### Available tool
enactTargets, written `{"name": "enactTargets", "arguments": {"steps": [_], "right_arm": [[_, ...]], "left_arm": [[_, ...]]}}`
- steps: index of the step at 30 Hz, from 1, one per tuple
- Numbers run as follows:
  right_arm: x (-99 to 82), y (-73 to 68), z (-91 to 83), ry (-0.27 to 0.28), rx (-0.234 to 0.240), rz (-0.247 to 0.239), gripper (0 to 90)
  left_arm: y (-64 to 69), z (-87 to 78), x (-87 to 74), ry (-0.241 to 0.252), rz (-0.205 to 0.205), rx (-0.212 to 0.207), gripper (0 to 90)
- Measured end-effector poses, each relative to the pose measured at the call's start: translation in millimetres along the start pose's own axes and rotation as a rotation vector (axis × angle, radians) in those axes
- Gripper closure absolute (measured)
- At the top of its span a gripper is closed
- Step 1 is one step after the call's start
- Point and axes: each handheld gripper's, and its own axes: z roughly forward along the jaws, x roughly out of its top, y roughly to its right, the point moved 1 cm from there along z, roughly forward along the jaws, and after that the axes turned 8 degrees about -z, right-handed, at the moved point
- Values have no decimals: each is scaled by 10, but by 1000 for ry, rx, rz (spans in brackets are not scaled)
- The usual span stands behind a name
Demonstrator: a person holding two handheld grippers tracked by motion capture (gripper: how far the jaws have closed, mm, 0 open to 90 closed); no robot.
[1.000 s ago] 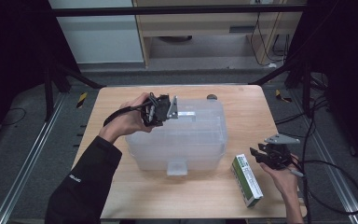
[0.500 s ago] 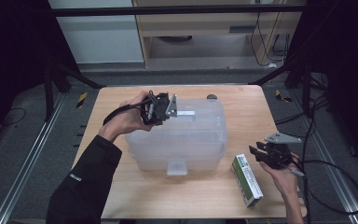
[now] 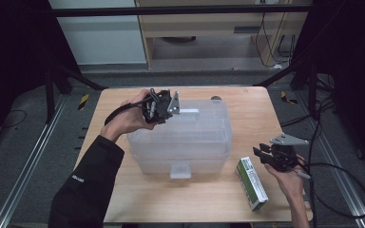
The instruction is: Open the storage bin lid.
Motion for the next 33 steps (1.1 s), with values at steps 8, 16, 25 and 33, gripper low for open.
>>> {"name": "enactTargets", "arguments": {"steps": [8,16,25,33], "right_arm": [[23,-2,-17,15,45,7,762],[80,-46,-46,33,84,1,829],[163,-132,-77,63,130,-17,863],[234,-190,-101,94,158,-30,900]], "left_arm": [[-30,-6,12,3,-17,19,728],[-57,-11,22,6,-33,49,720],[-89,-11,37,9,-46,83,714],[-126,-5,43,18,-71,106,706]]}}
